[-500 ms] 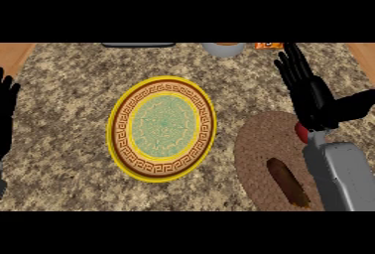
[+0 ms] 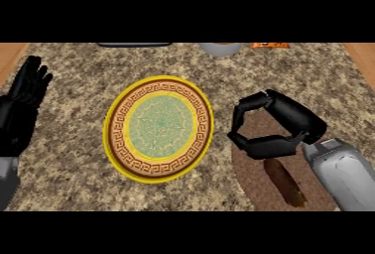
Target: Pick the tomato from the placemat and place it in the plate
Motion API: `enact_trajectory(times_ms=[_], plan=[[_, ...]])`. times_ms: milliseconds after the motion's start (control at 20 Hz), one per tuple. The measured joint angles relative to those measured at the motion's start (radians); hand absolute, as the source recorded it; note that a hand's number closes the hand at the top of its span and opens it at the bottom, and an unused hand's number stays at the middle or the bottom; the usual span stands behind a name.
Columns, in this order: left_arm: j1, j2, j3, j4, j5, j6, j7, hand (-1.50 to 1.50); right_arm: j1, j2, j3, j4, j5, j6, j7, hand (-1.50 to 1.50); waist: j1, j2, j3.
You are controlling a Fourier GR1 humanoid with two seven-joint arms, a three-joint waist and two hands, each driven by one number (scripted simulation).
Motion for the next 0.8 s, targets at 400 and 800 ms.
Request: enact_trajectory(times_ms=[400,800], plan=[[-0.037,-0.031,-0.045,-0.003,-0.026,-0.048,0.0,0.0,0.318,-0.019,-0.009,0.124,0.052,-0.039,-0.44,-1.5,0.005,0.016,0.006],[-0.069,-0.068,-0.025,0.042,-0.055,-0.098,0.004,0.0,0.296,-0.131,-0.181,0.109,0.006,0.027,-0.541,-1.5,0.015,0.014,0.005]])
